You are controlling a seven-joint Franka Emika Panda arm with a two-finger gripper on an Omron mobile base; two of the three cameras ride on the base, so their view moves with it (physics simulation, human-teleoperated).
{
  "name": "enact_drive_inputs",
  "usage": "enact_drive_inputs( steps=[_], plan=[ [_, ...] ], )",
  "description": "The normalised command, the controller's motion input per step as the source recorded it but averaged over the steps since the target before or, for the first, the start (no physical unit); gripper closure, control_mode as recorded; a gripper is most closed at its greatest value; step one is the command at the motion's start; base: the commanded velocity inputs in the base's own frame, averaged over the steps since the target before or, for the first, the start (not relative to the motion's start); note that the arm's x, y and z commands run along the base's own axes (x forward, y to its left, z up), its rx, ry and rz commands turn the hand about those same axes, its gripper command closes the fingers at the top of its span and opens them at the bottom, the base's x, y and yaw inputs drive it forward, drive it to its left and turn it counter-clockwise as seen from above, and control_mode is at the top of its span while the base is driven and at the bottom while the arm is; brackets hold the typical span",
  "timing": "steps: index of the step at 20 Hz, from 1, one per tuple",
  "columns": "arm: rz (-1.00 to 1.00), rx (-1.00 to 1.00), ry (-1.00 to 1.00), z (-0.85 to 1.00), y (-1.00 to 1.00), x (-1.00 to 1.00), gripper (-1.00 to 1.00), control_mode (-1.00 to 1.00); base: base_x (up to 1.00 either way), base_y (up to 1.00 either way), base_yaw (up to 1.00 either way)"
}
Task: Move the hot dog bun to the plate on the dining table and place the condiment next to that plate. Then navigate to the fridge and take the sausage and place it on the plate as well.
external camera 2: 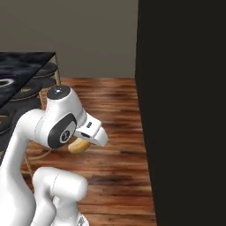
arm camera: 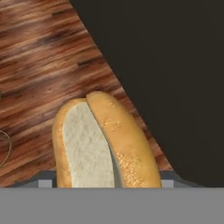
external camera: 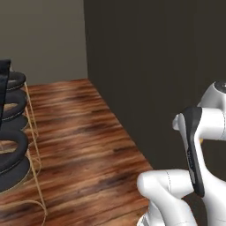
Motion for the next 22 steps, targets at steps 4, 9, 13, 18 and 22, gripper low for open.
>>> enact_drive_inputs(
  steps=[4, 9, 13, 18, 22],
  plan=[
    [0.0, 0.0, 0.0, 0.0, 0.0, 0.0, 1.0, 1.0, 0.99, -0.28, 0.58],
    [0.0, 0.0, 0.0, 0.0, 0.0, 0.0, 1.0, 1.0, 0.97, -0.25, 0.64],
    [0.0, 0.0, 0.0, 0.0, 0.0, 0.0, 1.0, 1.0, 0.97, -0.29, 0.61],
    [0.0, 0.0, 0.0, 0.0, 0.0, 0.0, 1.0, 1.0, 0.96, -0.37, 0.58],
    [0.0, 0.0, 0.0, 0.0, 0.0, 0.0, 1.0, 1.0, 0.89, -0.5, 0.53]
  ],
)
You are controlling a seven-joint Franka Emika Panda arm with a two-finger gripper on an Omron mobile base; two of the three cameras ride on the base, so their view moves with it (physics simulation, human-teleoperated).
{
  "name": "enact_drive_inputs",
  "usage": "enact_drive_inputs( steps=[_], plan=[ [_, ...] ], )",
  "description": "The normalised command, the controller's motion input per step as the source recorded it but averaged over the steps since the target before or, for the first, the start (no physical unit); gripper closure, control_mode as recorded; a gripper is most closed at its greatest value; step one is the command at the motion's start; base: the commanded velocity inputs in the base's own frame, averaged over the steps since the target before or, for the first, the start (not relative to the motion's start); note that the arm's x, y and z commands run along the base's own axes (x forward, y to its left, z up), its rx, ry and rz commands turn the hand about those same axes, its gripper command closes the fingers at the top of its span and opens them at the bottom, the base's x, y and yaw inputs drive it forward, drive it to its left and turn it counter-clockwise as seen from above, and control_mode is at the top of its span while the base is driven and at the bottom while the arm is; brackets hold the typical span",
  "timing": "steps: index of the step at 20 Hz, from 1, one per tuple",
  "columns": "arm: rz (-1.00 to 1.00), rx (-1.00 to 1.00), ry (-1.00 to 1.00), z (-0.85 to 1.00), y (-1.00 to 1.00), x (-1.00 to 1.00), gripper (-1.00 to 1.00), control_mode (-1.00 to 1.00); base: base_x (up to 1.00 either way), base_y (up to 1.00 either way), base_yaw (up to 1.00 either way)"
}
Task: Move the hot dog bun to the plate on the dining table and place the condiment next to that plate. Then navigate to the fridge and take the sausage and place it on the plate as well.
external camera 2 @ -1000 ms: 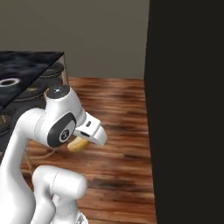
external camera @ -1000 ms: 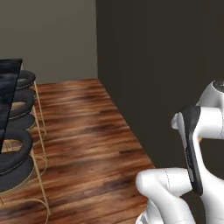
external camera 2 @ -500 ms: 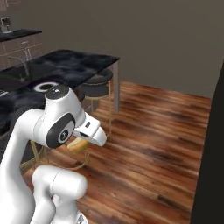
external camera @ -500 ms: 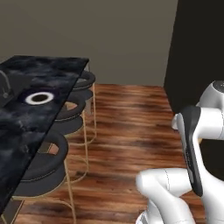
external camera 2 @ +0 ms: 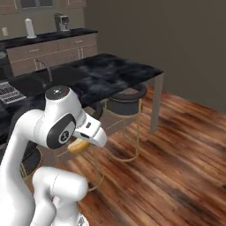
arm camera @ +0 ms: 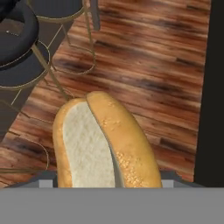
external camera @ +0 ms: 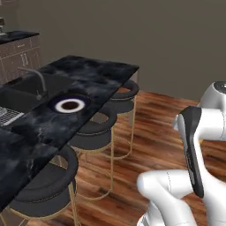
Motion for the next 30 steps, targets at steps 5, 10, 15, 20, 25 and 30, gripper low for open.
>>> enact_drive_inputs(
  steps=[5, 10, 15, 20, 25, 30],
  plan=[
    [0.0, 0.0, 0.0, 0.0, 0.0, 0.0, 1.0, 1.0, 0.92, -0.43, 0.55],
    [0.0, 0.0, 0.0, 0.0, 0.0, 0.0, 1.0, 1.0, 0.9, -0.31, 0.61],
    [0.0, 0.0, 0.0, 0.0, 0.0, 0.0, 1.0, 1.0, 0.87, -0.12, 0.72],
    [0.0, 0.0, 0.0, 0.0, 0.0, 0.0, 1.0, 1.0, 0.71, 0.0, 0.69],
    [0.0, 0.0, 0.0, 0.0, 0.0, 0.0, 1.0, 1.0, 0.62, -0.2, 0.54],
    [0.09, 0.02, 0.09, 0.0, -0.14, 0.6, 1.0, -1.0, 0.35, -0.13, 0.12]
  ],
)
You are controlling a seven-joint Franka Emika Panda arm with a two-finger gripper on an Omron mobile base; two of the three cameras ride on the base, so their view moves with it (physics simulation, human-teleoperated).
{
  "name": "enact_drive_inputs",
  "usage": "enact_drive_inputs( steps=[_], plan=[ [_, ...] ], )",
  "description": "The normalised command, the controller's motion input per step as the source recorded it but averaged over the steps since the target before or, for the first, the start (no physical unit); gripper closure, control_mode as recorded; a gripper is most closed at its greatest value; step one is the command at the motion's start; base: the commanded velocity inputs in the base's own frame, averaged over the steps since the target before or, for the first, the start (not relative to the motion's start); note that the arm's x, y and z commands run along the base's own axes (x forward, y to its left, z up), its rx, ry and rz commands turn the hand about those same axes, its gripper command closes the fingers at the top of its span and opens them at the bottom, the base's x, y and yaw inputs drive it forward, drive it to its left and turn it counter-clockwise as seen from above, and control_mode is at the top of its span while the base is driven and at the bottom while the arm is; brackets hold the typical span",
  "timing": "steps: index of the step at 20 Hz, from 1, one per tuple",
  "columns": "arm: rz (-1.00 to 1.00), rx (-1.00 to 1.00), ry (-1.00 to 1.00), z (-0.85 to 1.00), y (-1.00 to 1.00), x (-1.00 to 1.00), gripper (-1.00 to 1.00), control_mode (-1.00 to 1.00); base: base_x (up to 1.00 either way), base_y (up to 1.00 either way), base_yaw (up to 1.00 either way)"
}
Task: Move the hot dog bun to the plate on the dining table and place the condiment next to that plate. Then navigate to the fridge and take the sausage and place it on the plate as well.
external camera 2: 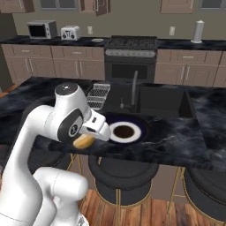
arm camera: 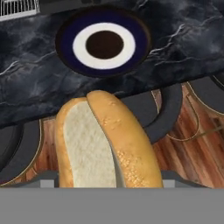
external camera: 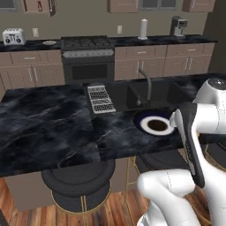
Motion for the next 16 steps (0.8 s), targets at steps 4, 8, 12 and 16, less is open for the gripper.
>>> enact_drive_inputs(
  steps=[4, 8, 12, 16],
  plan=[
    [0.08, 0.0, 0.25, -0.04, -0.08, 1.0, 1.0, -1.0, 0.0, 0.0, 0.0],
    [0.03, 0.0, 0.33, -0.31, -0.03, 1.0, 1.0, -1.0, 0.0, 0.0, 0.0],
    [0.0, 0.0, 0.27, -0.42, -0.03, 0.95, 1.0, -1.0, 0.0, 0.0, 0.0],
    [0.0, 0.02, 0.21, -0.65, -0.23, 0.63, 1.0, -1.0, 0.0, 0.0, 0.0]
  ],
)
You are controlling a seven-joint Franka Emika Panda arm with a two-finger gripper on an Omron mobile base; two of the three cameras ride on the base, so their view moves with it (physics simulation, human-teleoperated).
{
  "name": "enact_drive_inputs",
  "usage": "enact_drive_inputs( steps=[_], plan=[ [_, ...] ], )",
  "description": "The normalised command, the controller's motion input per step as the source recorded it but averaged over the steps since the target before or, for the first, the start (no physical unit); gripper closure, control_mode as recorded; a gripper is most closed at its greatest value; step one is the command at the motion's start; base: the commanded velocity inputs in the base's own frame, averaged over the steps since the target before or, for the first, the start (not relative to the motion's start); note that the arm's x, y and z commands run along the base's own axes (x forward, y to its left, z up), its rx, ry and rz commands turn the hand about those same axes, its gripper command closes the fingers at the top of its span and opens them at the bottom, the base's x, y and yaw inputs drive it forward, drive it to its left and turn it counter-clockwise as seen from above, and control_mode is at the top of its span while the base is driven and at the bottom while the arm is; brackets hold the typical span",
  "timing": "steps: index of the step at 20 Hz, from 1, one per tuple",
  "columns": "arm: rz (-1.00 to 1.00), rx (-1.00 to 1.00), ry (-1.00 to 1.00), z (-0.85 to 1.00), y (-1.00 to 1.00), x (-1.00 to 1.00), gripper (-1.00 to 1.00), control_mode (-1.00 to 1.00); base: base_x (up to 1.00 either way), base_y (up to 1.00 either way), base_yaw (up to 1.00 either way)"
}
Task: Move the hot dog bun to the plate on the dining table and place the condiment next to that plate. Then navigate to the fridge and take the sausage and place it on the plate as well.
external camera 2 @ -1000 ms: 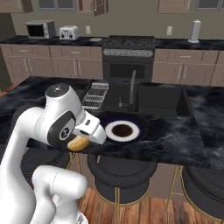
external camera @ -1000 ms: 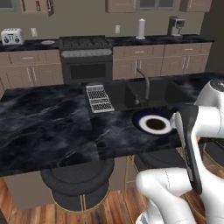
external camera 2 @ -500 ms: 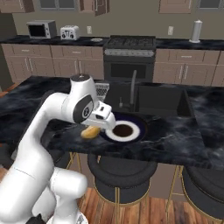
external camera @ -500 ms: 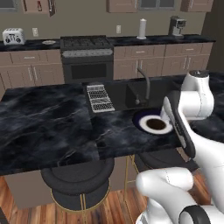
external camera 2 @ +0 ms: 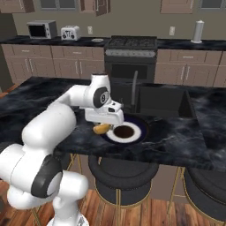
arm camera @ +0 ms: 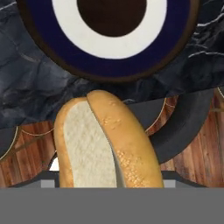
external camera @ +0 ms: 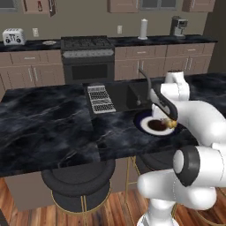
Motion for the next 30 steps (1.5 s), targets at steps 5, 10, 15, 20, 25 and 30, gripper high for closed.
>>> enact_drive_inputs(
  steps=[5, 10, 15, 20, 25, 30],
  plan=[
    [0.0, 0.1, 0.12, -0.51, -0.27, 0.62, 1.0, -1.0, 0.0, 0.0, 0.0],
    [0.0, 0.13, 0.01, -0.26, -0.18, 0.69, 1.0, -1.0, 0.0, 0.0, 0.0],
    [0.01, 0.04, 0.01, -0.3, -0.08, 0.73, 1.0, -1.0, 0.0, 0.0, 0.0],
    [0.01, 0.0, 0.04, -0.28, -0.07, 0.72, 1.0, -1.0, 0.0, 0.0, 0.0],
    [0.01, 0.0, 0.03, -0.37, -0.11, 0.45, 1.0, -1.0, 0.0, 0.0, 0.0],
    [0.0, 0.0, 0.0, -0.38, -0.1, 0.17, 1.0, -1.0, 0.0, 0.0, 0.0]
  ],
)
